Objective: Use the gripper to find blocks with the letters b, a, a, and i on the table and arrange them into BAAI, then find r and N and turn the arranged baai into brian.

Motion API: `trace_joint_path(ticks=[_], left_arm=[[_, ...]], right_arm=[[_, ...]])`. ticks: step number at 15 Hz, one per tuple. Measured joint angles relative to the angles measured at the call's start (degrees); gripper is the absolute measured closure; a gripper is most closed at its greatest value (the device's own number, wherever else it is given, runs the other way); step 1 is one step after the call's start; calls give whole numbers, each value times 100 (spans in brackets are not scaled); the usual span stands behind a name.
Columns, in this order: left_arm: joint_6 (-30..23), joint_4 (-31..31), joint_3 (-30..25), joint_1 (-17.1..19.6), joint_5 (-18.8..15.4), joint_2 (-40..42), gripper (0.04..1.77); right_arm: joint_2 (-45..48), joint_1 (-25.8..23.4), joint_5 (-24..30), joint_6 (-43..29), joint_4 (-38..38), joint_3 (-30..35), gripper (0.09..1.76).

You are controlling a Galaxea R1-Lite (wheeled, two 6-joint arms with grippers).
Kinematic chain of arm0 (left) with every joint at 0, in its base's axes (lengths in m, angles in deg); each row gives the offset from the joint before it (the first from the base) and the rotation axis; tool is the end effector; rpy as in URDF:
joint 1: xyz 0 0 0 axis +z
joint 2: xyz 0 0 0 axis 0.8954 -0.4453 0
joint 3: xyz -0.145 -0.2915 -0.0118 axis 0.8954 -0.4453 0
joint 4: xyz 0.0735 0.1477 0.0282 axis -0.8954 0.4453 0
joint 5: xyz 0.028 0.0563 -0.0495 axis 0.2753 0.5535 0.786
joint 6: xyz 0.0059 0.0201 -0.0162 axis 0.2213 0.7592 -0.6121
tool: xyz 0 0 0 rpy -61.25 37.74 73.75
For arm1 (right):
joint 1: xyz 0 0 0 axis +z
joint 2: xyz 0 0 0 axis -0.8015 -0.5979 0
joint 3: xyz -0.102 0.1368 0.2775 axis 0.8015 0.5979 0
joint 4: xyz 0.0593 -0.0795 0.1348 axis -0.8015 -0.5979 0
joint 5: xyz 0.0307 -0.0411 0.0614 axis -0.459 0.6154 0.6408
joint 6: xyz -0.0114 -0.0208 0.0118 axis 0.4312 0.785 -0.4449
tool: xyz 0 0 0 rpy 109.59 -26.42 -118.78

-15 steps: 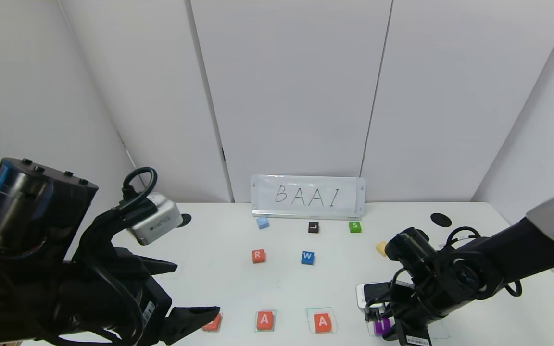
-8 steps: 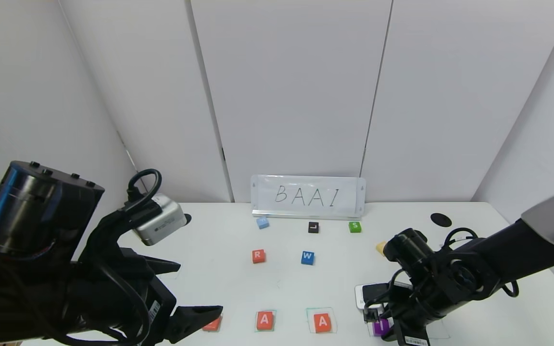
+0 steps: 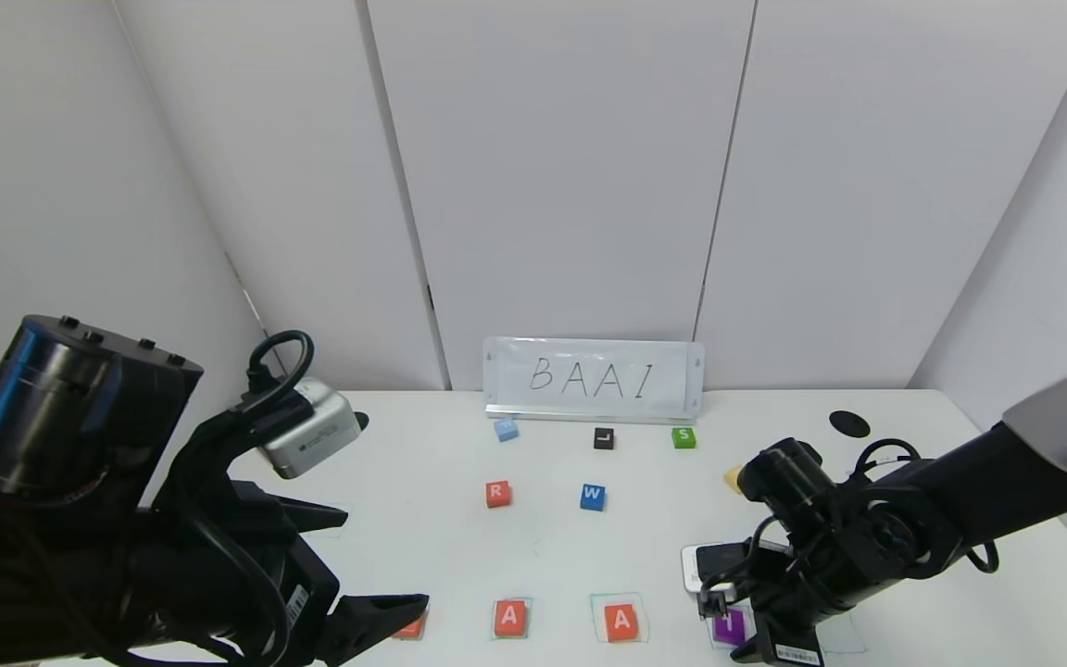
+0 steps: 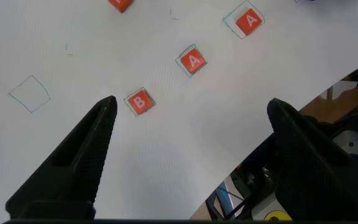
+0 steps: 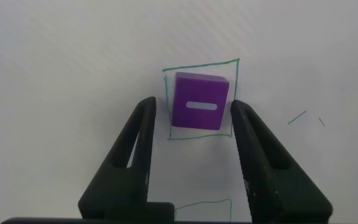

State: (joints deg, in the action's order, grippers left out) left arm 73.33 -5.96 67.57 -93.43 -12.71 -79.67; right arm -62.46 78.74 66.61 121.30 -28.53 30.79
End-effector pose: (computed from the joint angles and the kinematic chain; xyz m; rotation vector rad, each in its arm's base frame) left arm 0.1492 -0.0883 0.2368 0.2646 0.7375 -0.6113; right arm 0.2950 0.1467 0.0724 -0.9583 0.8892 1.1447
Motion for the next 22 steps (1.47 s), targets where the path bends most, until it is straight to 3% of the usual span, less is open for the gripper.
trace_joint_path(ticks=[4,9,14,17,19,22], left_arm=[[0,5,-4,-4,0,9,9],[0,9,-4,-23,0,30,9],[-1,5,-33,-155,40,149,9],[-12,-5,-17,-179,38,268,9],[-48,-9,20,-172,88,317,9],[-138,-140,-24,32,584,351,9]], right_arm=[[94,13,6,-39,-37,13,61],[568,-48,6,-580,-99,33,39],[1232,138,12,-3044,-17,79,27],[1822,176,-306,-4457,0,295,23],[2172,179,-774,-5472,11,422,21],[2699,123,-1837,-6617,38,501,19]])
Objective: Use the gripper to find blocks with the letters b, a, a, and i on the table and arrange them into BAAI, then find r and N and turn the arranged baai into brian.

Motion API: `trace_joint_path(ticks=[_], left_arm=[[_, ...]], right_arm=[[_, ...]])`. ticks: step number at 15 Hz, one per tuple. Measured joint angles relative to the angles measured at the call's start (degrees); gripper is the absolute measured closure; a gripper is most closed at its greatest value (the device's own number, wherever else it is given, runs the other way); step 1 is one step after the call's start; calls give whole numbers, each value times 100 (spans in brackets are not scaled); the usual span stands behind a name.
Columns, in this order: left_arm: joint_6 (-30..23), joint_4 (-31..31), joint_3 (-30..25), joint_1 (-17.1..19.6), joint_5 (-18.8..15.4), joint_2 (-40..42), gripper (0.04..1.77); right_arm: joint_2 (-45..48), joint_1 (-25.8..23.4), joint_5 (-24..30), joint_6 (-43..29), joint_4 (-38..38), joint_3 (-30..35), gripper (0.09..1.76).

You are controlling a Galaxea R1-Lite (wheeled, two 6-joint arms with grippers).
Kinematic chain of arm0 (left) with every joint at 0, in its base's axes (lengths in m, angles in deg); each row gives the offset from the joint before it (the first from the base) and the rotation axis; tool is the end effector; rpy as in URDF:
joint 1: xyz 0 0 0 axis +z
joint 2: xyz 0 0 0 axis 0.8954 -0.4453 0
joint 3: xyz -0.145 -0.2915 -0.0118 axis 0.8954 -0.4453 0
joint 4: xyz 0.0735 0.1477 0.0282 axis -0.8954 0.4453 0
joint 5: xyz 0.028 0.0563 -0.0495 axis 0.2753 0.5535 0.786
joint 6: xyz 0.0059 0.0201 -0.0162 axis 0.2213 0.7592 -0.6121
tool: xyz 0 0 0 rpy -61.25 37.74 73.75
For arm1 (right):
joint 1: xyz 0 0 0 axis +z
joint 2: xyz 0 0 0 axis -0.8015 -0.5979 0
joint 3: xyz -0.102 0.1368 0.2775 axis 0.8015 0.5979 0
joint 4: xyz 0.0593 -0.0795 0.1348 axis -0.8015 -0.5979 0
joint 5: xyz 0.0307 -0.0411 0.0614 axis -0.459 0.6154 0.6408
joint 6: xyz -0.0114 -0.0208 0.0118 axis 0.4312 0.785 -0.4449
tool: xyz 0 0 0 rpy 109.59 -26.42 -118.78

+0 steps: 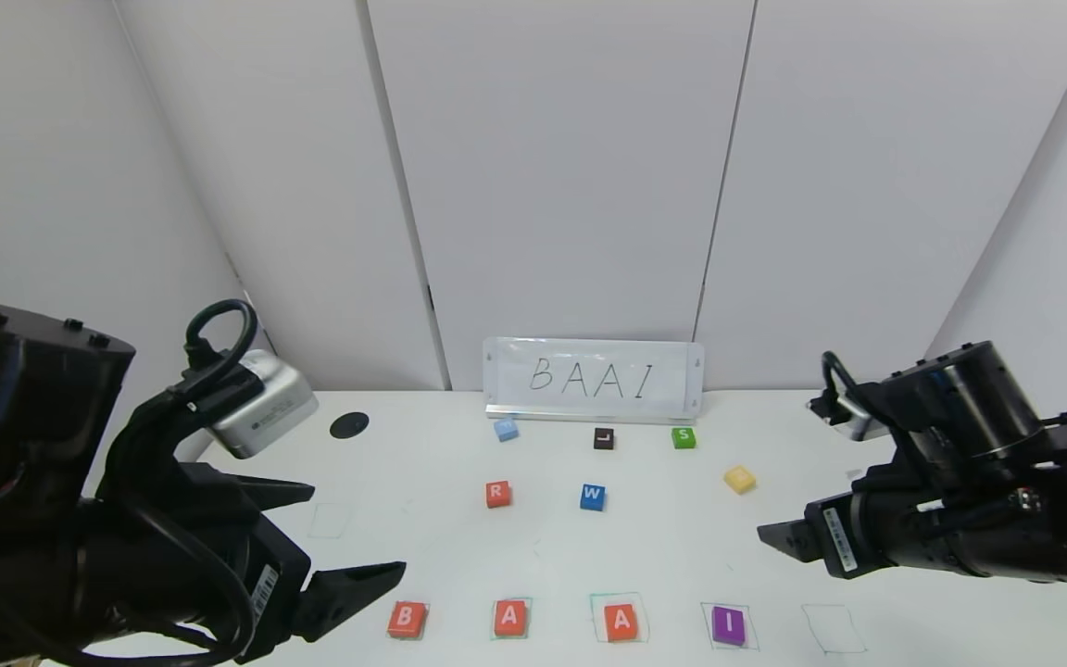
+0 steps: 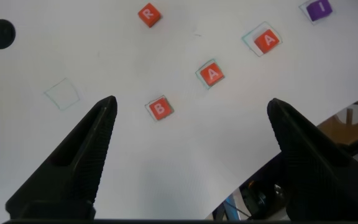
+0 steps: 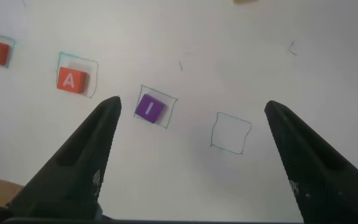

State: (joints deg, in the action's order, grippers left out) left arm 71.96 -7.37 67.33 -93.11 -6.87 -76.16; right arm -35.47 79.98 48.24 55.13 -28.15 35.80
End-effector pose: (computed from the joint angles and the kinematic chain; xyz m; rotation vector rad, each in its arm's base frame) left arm 0.1394 -0.0785 0.2479 0.2580 0.6559 -0.5017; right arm 0.2254 0.1102 0.1938 -0.0806 0.8528 0.2579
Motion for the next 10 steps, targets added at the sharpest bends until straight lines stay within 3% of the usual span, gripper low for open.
trace_joint_path(ticks=[2,6,8,10], left_arm=[[-44,-249,-216,441,118,2,9],[0,-1037,-723,1737,85,219,9],[20,-1124,-937,2104,-46,700,9],[37,-1089,-1076,2247,-210,1257,9]], right_arm=[[463,-265,-239,-157,9,105,18],[1662,-619,-294,-168,11,374,16],[2483,-658,-310,33,-17,513,16],[3454,-727,-384,418,-51,669,15]])
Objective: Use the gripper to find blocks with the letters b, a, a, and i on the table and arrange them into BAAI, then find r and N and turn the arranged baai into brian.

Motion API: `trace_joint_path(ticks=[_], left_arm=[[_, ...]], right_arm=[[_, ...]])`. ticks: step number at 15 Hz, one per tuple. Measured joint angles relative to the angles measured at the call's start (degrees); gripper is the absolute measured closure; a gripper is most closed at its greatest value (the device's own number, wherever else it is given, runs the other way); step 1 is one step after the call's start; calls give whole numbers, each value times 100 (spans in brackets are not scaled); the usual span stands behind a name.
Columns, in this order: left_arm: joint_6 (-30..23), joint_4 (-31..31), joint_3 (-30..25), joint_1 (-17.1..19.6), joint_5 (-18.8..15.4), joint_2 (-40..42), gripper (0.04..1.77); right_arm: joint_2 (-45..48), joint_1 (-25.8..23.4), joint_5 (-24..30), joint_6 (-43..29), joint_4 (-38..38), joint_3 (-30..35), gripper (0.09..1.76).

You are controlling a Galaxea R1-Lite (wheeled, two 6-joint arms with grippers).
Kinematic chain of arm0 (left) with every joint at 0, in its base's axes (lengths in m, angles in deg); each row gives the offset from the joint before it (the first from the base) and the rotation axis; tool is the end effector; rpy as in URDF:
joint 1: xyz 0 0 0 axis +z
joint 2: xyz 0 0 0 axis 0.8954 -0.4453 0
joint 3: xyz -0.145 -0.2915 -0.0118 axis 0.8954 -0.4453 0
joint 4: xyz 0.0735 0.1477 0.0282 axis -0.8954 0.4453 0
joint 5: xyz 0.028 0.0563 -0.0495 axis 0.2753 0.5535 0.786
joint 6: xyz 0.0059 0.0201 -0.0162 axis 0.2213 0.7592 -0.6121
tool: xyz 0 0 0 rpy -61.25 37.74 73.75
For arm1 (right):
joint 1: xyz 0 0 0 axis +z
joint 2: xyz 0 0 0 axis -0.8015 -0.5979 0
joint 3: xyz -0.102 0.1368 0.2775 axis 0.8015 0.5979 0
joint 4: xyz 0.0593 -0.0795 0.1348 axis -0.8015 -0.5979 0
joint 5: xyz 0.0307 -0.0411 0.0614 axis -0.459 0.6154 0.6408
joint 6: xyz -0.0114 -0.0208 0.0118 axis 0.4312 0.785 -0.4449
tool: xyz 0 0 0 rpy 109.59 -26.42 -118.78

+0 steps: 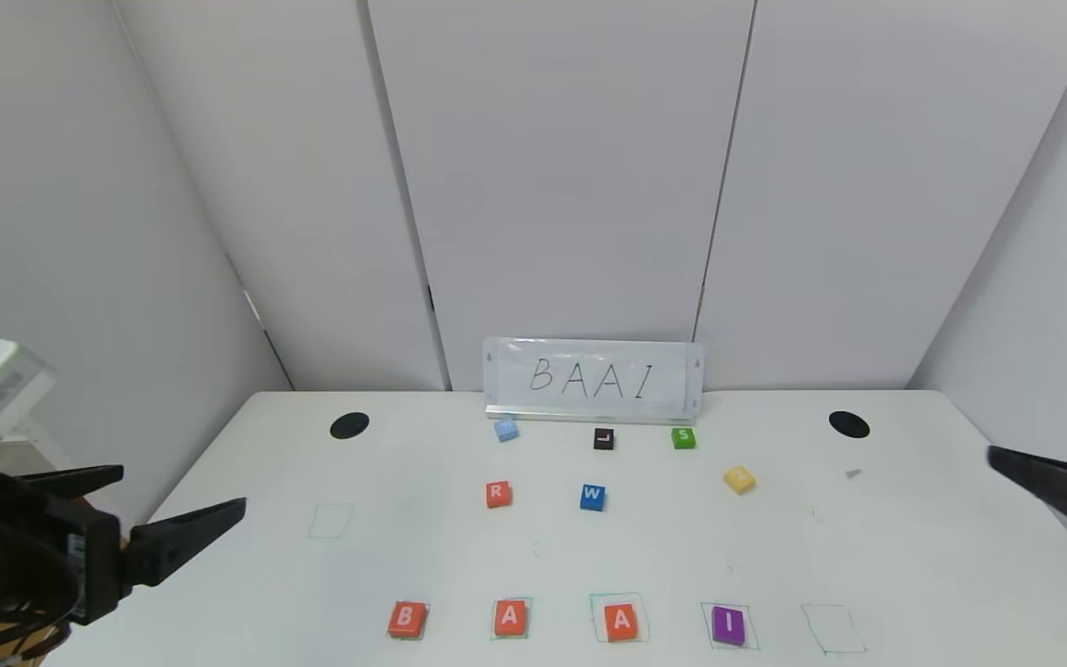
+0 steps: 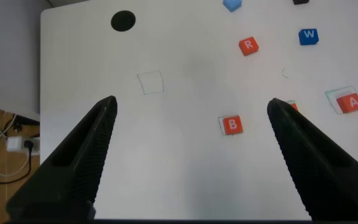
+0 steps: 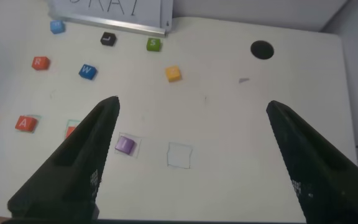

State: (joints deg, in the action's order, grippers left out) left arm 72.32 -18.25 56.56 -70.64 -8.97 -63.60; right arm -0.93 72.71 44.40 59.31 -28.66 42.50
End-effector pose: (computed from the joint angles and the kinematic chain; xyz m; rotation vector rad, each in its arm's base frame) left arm 0.1059 -0.0136 0.2458 0.1072 0.4645 -0.1568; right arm 0.0930 0.0279 0.2703 0.0047 0.3784 0.1399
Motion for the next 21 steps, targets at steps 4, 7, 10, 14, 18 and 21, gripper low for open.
trace_joint_path(ticks=[4,7,10,14,18,21], left_arm=[[33,644,-151,45,-154,1540,9],[65,1128,108,52,-115,2626,9],[126,1442,660,83,106,3517,9],[438,1459,734,122,276,4284,9],[432,1475,758,155,350,4496,9],[591,1447,699,519,68,4570,9]], right_arm=[[1883,-202,-484,850,-146,339,15],[2955,-516,-827,1499,-404,391,15],[3727,-1241,-802,2060,-412,334,15],[4640,-1776,-317,2180,-444,375,15],[5378,-1899,-152,2192,-441,731,15],[5737,-1916,-145,2381,-400,1103,15]])
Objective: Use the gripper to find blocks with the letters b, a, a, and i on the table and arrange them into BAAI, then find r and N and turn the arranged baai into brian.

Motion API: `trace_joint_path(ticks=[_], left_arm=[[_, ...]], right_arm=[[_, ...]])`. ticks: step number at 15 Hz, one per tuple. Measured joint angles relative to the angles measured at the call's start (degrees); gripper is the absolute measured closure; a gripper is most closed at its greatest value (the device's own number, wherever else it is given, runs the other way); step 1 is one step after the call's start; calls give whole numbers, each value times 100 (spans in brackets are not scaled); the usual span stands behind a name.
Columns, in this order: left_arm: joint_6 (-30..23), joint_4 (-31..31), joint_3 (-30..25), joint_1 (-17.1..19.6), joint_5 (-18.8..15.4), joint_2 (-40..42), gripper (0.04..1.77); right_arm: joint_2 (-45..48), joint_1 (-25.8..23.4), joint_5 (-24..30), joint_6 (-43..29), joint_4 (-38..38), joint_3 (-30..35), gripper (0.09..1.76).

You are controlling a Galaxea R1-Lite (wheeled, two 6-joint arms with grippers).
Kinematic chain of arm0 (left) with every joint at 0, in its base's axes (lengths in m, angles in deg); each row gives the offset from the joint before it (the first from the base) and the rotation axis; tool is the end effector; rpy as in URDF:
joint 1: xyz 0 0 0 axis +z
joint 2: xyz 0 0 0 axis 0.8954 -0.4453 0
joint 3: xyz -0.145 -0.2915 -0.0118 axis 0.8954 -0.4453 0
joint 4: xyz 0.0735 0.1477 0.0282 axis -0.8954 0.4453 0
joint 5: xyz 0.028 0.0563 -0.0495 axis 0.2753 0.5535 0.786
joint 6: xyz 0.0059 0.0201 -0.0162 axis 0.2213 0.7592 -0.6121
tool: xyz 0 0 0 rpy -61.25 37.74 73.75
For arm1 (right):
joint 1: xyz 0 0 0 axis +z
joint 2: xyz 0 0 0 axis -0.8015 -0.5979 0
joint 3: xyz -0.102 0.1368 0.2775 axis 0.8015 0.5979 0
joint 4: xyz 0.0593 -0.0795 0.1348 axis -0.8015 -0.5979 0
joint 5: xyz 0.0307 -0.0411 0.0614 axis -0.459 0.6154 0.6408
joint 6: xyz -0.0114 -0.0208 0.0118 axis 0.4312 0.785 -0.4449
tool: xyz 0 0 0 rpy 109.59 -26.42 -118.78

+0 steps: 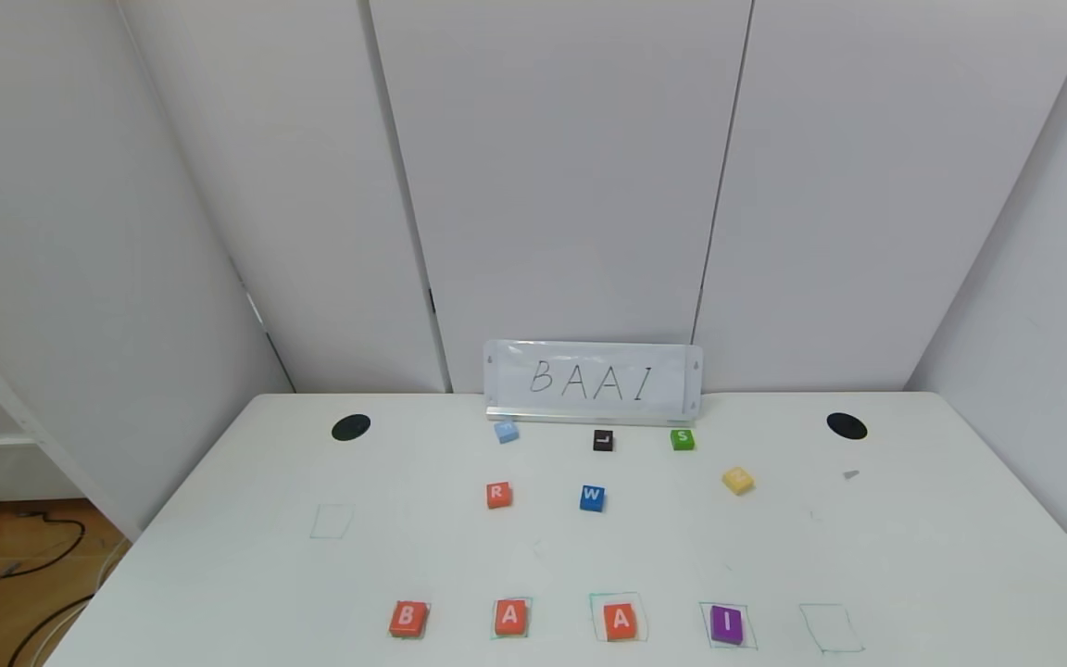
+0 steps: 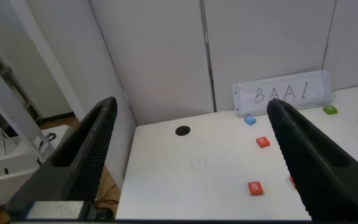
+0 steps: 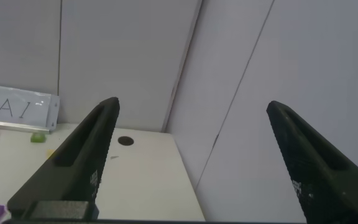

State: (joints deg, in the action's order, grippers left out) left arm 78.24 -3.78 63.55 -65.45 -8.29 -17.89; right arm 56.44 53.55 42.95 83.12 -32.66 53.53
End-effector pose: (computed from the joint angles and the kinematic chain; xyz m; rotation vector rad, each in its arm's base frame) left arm -0.1138 0.0036 0.2473 0.1835 -0.1994 -0.0188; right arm -0.1340 -0.0059 0.1878 -0.2702 -0.3208 -0.2495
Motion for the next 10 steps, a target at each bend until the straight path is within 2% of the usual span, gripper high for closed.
trace_joint_path(ticks=[1,3,6,9,10], left_arm=[[10,-10,-98,74,-148,74,9],[7,-22,-271,121,-232,297,9],[-33,-218,-592,160,-251,777,9],[-12,-1521,-1370,168,-240,1240,9],[-17,-1997,-1679,173,-213,1342,9]], right_arm=[[74,-2,-24,7,108,160,15],[160,-5,-29,-165,558,471,15],[193,-5,68,-313,1747,861,15],[197,-5,380,-340,3092,1604,15],[197,-5,483,-334,3335,1885,15]])
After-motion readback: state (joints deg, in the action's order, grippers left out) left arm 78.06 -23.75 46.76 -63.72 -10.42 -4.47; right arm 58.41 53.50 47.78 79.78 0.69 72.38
